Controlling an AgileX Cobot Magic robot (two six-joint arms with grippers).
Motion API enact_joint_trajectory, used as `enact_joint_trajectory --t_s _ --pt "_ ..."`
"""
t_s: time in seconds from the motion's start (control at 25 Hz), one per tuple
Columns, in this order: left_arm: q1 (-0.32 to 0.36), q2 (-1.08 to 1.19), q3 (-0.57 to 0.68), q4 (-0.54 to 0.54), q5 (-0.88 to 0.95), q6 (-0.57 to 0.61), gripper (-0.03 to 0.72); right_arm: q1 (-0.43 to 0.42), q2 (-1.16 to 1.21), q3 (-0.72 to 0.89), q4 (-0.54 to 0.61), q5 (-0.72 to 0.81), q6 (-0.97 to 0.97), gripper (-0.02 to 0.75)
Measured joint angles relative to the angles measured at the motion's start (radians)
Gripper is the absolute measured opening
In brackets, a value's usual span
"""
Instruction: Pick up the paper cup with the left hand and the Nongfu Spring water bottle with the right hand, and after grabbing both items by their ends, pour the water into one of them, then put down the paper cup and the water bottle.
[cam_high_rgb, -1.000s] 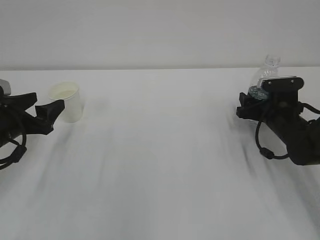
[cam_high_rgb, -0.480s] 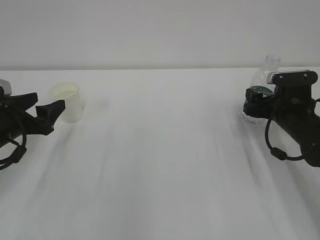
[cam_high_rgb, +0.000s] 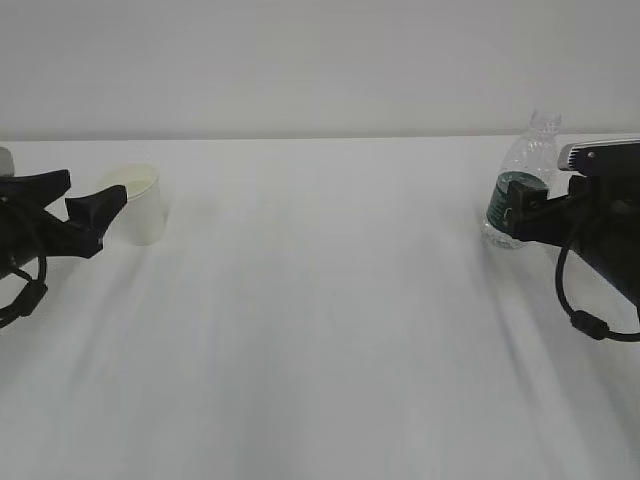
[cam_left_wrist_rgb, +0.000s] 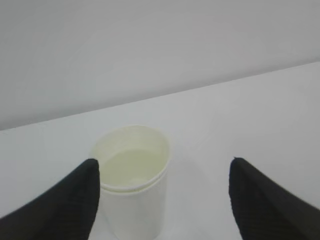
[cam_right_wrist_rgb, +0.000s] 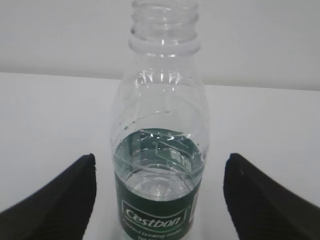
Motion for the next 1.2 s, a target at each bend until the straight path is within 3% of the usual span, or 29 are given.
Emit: enact_joint_trajectory --t_s 0.68,1.2 --pt "0.0 -0.224 0.007 0.013 0.189 -0.013 0.576 0.0 -0.154 0.113 -0.03 0.015 0.057 0.595" --pt "0.0 -0.524 0.011 0.021 0.339 -0.07 0.558 0.0 -0.41 0.119 -0.03 0.239 0.066 0.594"
